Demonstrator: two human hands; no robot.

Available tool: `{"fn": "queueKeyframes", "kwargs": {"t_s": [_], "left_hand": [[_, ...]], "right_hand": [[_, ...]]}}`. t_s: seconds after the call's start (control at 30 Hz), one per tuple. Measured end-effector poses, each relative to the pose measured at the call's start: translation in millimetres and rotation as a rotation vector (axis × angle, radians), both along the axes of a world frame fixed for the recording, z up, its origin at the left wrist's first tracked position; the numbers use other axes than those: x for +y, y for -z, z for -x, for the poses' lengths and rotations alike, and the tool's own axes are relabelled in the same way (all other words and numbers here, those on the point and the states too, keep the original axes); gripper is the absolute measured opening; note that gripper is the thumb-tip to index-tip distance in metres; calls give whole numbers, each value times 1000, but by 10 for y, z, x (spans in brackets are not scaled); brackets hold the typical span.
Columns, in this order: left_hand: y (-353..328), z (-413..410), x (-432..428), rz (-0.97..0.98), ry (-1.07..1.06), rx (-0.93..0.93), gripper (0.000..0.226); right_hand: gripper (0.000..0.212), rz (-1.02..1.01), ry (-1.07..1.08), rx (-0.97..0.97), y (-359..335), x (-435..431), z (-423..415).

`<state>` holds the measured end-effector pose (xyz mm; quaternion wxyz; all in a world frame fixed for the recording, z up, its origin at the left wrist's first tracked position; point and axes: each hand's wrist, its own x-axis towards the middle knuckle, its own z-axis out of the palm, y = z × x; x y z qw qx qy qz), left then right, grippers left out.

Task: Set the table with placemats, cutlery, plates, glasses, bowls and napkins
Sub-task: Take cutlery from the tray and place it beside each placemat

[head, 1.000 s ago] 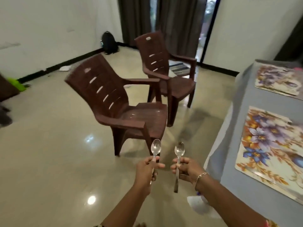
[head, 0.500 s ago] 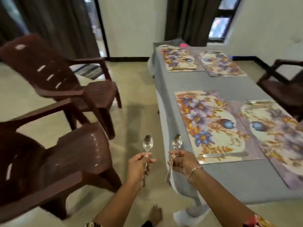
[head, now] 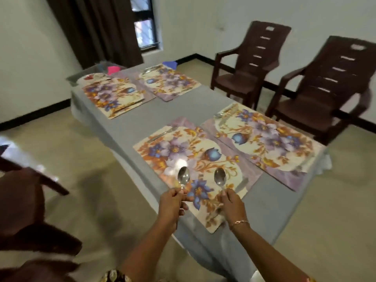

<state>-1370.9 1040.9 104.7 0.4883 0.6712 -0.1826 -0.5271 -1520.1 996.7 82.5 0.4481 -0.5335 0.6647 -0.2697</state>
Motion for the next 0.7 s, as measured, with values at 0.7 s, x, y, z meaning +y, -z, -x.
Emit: {"fn": "queueKeyframes", "kwargs": {"t_s": [0.7], "left_hand": [[404,-387,-1522,-161,675,141,18]], "right_hand": [[70,-160,84,488,389,-667,-584]]}}
